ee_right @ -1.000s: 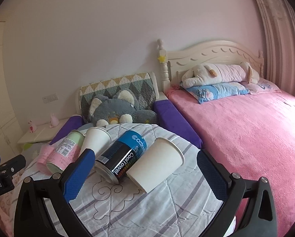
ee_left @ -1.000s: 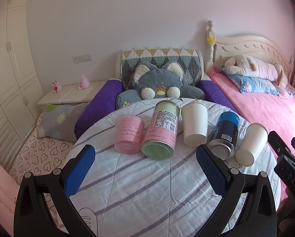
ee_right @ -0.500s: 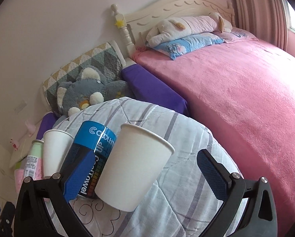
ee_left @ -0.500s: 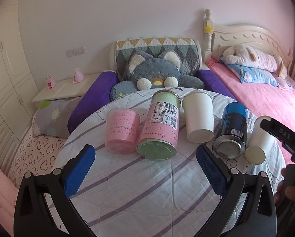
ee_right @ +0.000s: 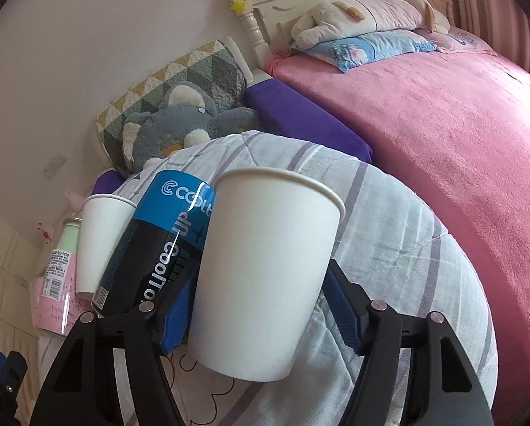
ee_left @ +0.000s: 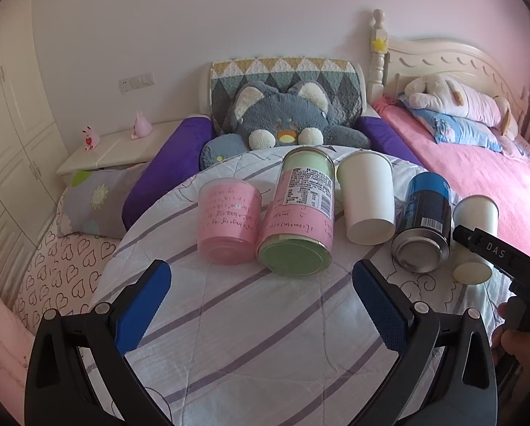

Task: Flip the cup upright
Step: 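Close the right gripper around the side of the lying white paper cup, then lift the white paper cup with the right gripper and rotate it upright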

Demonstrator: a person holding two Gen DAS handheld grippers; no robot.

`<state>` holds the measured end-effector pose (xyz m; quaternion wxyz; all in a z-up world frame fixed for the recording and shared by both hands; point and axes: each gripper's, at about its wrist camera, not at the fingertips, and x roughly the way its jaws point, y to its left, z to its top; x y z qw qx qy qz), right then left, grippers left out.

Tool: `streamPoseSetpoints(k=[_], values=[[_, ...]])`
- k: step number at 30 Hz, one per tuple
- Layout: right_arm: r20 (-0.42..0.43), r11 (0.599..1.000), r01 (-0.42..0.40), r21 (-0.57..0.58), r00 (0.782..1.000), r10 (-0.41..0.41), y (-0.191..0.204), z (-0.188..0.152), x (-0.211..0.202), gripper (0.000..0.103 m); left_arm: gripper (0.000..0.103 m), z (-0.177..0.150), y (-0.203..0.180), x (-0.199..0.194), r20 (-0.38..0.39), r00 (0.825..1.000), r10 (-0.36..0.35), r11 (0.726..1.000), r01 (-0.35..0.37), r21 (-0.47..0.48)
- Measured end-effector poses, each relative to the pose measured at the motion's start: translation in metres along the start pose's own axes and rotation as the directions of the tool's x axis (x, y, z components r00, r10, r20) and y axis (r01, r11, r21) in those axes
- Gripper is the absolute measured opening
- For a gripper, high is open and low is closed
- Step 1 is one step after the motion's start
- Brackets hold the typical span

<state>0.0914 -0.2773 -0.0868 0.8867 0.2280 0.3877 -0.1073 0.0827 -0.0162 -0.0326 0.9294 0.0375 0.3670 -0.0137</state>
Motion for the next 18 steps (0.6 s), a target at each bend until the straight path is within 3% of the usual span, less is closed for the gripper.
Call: streamPoseSetpoints(k=[4,9,15,18], values=[[0.029,0.999,0.016,-0.049,0.999,-0.014,0.002,-0.003,-0.017,0.066,0.103,-0.004,0.006,-0.010,-0.007,1.000,-0.009,1.000,0.009,-0.011],[0.052,0.994,-0.032,-0.103,0.998,0.037,0.007,-0.019,-0.056,0.066,0.103,-0.014,0.021,-0.029,-0.002,1.000,0.009,1.000,-0.009,-0.011],[-0.007,0.968,-0.171,-0.181,0.985,0.172,0.045,-0.059,-0.087,0.066,0.103,-0.035,0.048,-0.049,-0.025,0.999,0.042,0.998,-0.043,-0.047],[-0.050,0.956,-0.196,-0.216,0.981,0.190,0.068,-0.082,-0.087,0.066,0.103,-0.048,0.060,-0.054,-0.052,0.997,0.056,0.997,-0.058,-0.049]])
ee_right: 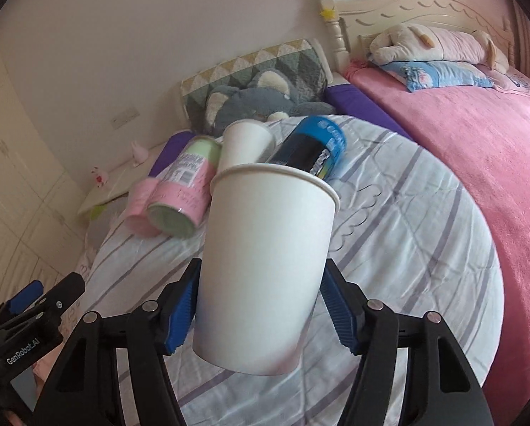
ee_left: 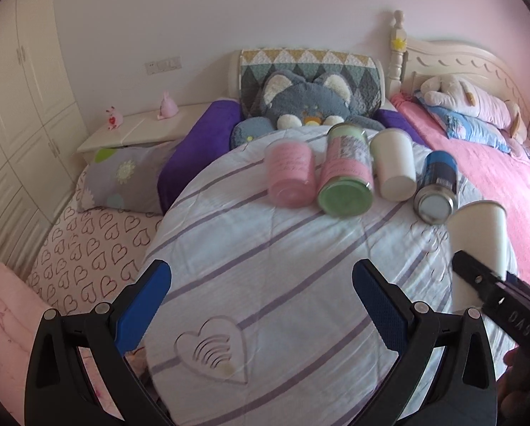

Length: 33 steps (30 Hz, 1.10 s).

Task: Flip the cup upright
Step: 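Lift the white paper cup with the right gripper and rotate it upright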

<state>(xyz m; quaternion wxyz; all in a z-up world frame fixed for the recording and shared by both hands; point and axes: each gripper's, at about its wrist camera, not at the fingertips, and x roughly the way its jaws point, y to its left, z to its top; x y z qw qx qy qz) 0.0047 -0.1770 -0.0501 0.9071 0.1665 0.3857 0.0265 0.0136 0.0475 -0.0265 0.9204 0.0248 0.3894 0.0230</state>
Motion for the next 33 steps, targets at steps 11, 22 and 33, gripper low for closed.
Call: streamPoseSetpoints(k=[11,22,33], values=[[-0.110,0.997,-0.069,-0.034,0.992,0.065,0.041,-0.037,0.017,0.067,0.103,-0.018,0.030,-0.013,-0.008,1.000,0.010,0.999,-0.011,-0.049],[-0.225,0.991,-0.126,0.036,0.965,0.131,0.030,-0.047,0.027,0.080,0.103,-0.020,0.012,-0.019,-0.024,0.998,-0.050,0.997,0.049,-0.064],[-0.125,0.995,-0.100,-0.003,0.987,0.099,-0.028,-0.041,-0.035,0.080,0.103,-0.010,-0.051,-0.004,-0.116,0.978,-0.173,0.984,0.176,0.014]])
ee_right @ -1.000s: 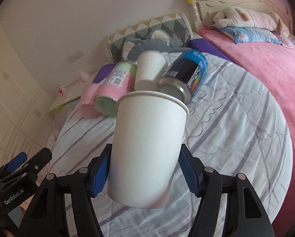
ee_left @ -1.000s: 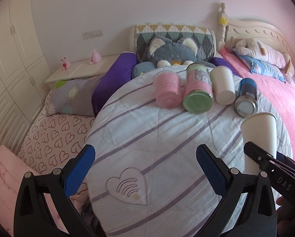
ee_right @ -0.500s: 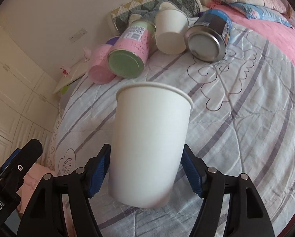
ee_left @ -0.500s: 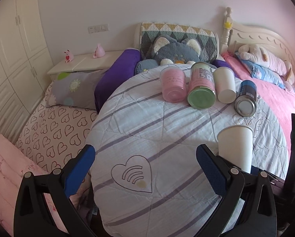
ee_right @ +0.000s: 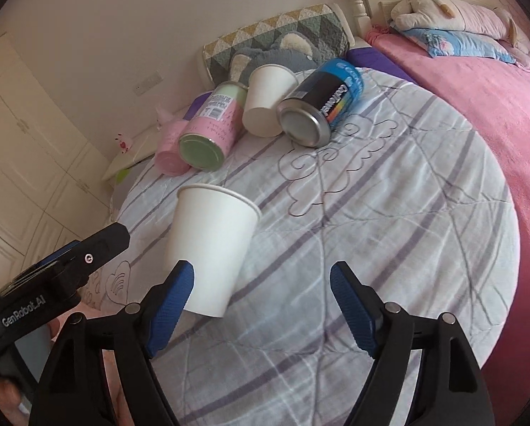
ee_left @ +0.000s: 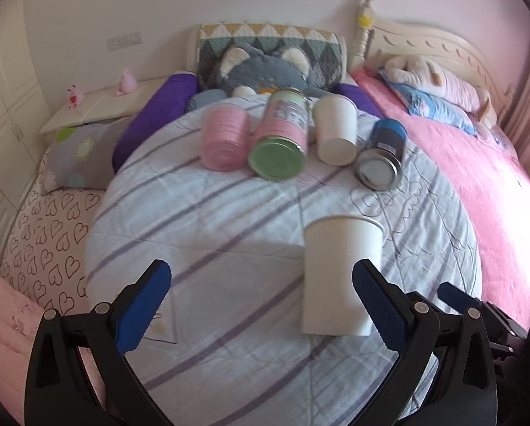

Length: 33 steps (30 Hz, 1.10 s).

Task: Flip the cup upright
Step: 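Lift the white paper cup with the right gripper and rotate it upright, then lower the upright white paper cup onto the bed cover with the right gripper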

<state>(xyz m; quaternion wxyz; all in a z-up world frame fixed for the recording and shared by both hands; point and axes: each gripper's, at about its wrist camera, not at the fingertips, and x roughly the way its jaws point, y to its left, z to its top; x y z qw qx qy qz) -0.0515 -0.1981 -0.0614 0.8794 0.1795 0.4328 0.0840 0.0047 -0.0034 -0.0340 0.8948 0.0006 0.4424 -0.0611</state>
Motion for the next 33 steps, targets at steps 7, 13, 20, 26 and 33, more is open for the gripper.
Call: streamPoseSetpoints(k=[7,13,20,26,33], values=[[0.052,0.994,0.100,-0.051,0.994,-0.098,-0.021,0.007,-0.004,0.080,0.103,0.008,-0.038,0.024,-0.053,0.999,-0.005,0.998,0.008,0.063],[0.030,0.996,0.075,-0.036,0.997,-0.074,-0.035,0.010,0.008,0.080,0.103,0.012,-0.058,0.045,-0.111,0.994,-0.003,0.994,0.014,0.104],[0.012,0.997,0.064,-0.041,0.998,-0.063,-0.041,0.011,0.014,0.081,0.103,0.013,-0.068,0.064,-0.154,0.988,-0.005,0.992,0.024,0.123],[0.008,0.998,0.056,-0.037,0.998,-0.056,-0.045,0.013,0.017,0.081,0.087,0.013,-0.069,0.073,-0.176,0.984,-0.006,0.989,0.032,0.142],[0.011,0.997,0.054,-0.049,0.999,-0.053,-0.040,0.014,0.017,0.081,0.069,0.014,-0.064,0.075,-0.179,0.983,-0.047,0.989,0.071,0.132]])
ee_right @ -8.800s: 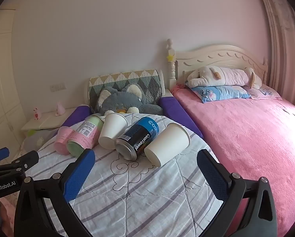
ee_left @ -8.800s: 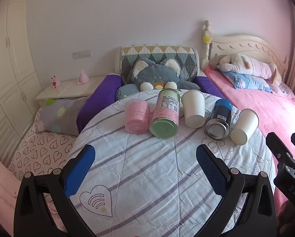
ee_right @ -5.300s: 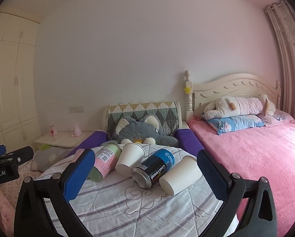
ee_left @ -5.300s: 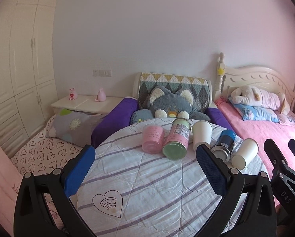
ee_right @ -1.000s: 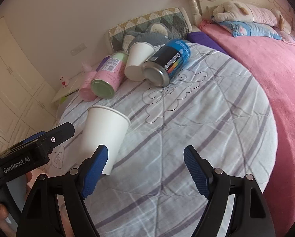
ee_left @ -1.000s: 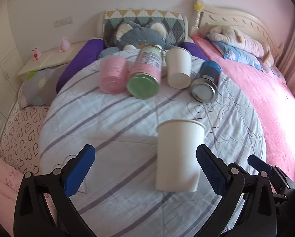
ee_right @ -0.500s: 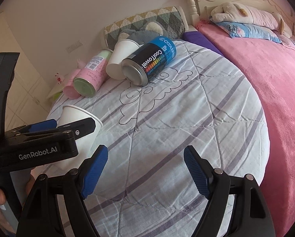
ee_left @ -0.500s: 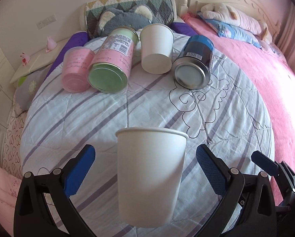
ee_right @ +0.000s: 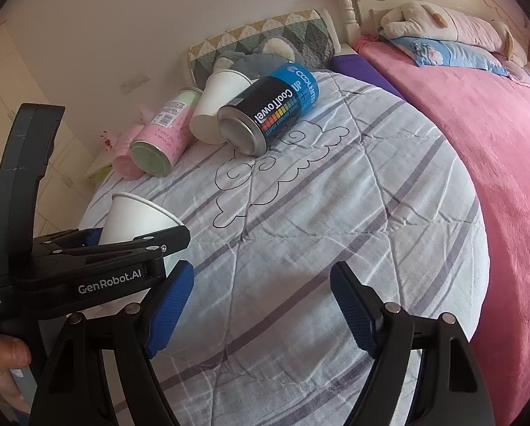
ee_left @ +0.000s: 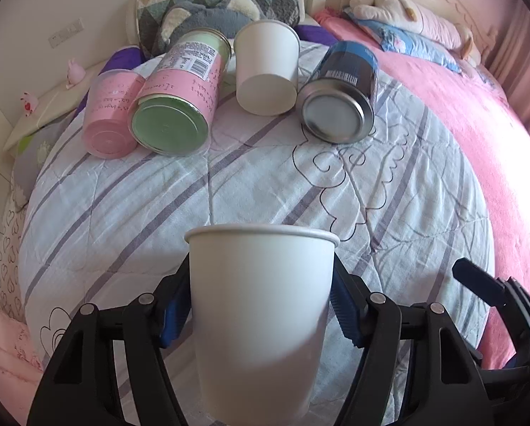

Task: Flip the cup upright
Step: 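Lower the upright white paper cup onto the bed cover with the right gripper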

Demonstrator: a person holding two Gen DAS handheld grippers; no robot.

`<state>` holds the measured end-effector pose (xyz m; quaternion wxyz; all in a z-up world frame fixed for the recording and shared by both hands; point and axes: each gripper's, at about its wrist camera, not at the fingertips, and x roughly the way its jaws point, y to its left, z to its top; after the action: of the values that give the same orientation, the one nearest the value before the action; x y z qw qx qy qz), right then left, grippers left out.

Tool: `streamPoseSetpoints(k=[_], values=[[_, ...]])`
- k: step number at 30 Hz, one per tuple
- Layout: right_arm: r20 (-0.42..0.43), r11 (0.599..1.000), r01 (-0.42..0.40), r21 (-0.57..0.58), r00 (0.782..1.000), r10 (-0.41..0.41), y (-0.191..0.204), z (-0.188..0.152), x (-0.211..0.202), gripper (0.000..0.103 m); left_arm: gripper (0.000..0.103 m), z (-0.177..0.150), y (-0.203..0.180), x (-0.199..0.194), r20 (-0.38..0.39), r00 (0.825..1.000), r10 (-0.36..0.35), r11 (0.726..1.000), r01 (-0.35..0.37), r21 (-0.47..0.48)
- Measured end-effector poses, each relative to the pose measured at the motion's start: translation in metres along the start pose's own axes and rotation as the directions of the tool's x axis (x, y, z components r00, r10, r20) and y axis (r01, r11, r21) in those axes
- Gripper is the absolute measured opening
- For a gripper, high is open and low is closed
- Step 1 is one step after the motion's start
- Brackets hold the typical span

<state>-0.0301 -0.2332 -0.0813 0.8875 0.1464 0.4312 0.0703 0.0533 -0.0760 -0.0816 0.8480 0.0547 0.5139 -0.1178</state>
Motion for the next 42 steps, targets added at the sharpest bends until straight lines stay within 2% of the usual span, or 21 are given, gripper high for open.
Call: streamPoseSetpoints(k=[4,7,10,12,15,18,23,26,30,32,38,41,42], values=[[0.002,0.999,-0.003,-0.033,1.000,0.003,0.008,-0.001,-0.002,0.081,0.069,0.001,0.010,-0.021,0.110,0.993,-0.046,0.998,0.050,-0.034],[0.007,0.997,-0.046,-0.059,0.999,0.046,0.016,-0.002,-0.004,0.081,0.069,0.002,0.014,-0.035,0.192,0.981,-0.032,0.999,0.039,-0.032],[0.026,0.994,-0.067,-0.090,0.997,0.070,0.025,-0.002,-0.004,0.081,0.069,0.000,0.020,-0.046,0.301,0.952,-0.055,0.996,0.073,-0.049],[0.034,0.991,-0.075,-0.107,0.996,0.079,0.030,0.000,0.000,0.081,0.069,0.004,0.022,-0.045,0.339,0.940,-0.041,0.996,0.066,-0.065],[0.022,0.983,-0.126,-0.132,0.991,0.130,0.039,0.000,0.004,0.081,0.069,0.006,0.026,-0.039,0.352,0.936,-0.028,0.996,0.055,-0.066],[0.049,0.970,-0.182,-0.163,0.980,0.192,0.047,-0.001,0.003,0.081,0.069,0.008,0.028,-0.039,0.364,0.929,-0.067,0.992,0.100,-0.073],[0.064,0.953,-0.228,-0.197,0.968,0.244,0.057,0.002,0.010,0.081,0.069,0.003,0.027,-0.042,0.391,0.915,-0.099,0.990,0.131,-0.056],[0.068,0.963,-0.191,-0.191,0.976,0.207,0.058,0.004,0.019,0.081,0.069,0.000,0.028,-0.041,0.393,0.915,-0.095,0.990,0.128,-0.059],[0.060,0.971,-0.134,-0.196,0.987,0.148,0.057,0.005,0.030,0.081,0.069,-0.003,0.030,-0.034,0.369,0.926,-0.079,0.990,0.115,-0.077],[0.050,0.971,-0.134,-0.197,0.988,0.146,0.056,0.005,0.033,0.081,0.069,-0.005,0.032,-0.028,0.344,0.936,-0.078,0.990,0.112,-0.082],[0.020,0.978,-0.106,-0.178,0.994,0.111,0.053,0.003,0.040,0.081,0.070,-0.015,0.028,-0.029,0.342,0.937,-0.071,0.993,0.099,-0.065],[0.027,0.980,-0.081,-0.182,0.996,0.087,0.054,0.000,0.037,0.081,0.080,-0.019,0.028,-0.029,0.322,0.943,-0.081,0.992,0.109,-0.069],[0.029,0.980,-0.069,-0.184,0.997,0.076,0.055,-0.002,0.035,0.081,0.087,-0.021,0.027,-0.031,0.328,0.942,-0.077,0.992,0.105,-0.071]])
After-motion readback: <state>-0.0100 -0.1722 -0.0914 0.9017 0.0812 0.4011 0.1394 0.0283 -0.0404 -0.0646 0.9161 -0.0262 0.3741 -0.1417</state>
